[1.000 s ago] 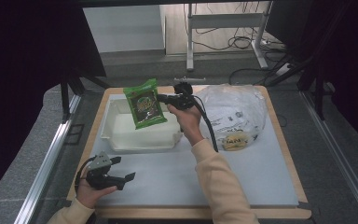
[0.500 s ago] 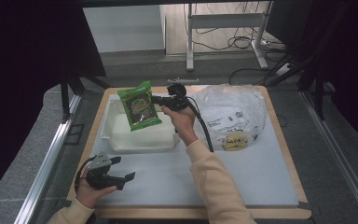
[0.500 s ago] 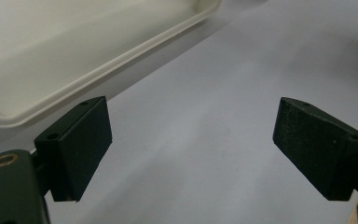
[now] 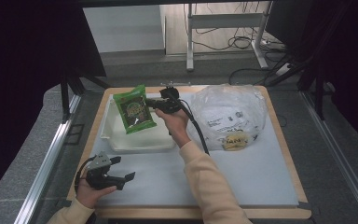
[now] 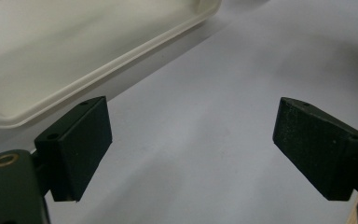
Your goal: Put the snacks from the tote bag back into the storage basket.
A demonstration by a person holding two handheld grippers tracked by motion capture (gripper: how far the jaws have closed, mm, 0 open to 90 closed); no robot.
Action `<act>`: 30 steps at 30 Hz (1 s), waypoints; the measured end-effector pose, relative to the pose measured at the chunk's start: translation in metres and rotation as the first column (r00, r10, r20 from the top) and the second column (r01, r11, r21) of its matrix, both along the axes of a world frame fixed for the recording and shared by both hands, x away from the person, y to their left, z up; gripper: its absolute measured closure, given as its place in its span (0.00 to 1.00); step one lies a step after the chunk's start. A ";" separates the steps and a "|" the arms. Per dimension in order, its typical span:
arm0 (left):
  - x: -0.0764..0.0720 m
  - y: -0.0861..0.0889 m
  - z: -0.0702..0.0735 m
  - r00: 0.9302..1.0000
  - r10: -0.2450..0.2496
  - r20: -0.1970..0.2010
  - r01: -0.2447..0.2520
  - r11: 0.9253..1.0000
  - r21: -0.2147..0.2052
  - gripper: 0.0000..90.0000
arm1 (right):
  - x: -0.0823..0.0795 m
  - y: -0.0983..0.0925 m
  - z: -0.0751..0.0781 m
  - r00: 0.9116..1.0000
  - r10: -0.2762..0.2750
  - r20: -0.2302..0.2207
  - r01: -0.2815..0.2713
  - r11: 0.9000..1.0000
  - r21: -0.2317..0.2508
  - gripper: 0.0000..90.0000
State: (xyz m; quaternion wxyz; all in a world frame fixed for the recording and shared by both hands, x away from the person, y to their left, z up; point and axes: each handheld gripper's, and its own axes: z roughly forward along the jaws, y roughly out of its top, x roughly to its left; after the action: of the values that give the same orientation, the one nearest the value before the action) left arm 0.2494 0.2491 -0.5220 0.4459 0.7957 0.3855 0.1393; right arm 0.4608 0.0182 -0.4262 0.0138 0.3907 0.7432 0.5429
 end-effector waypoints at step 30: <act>0.000 0.000 0.000 1.000 -0.010 -0.003 0.010 1.000 0.001 0.13 | 0.004 0.048 -0.055 0.997 -0.053 -0.050 0.045 0.987 -0.156 0.99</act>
State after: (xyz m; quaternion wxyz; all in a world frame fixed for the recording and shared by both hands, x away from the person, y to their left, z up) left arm 0.2496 0.2494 -0.5219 0.4454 0.7982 0.3822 0.1360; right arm 0.4651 0.0660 -0.4814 0.0374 0.4210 0.7735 0.4722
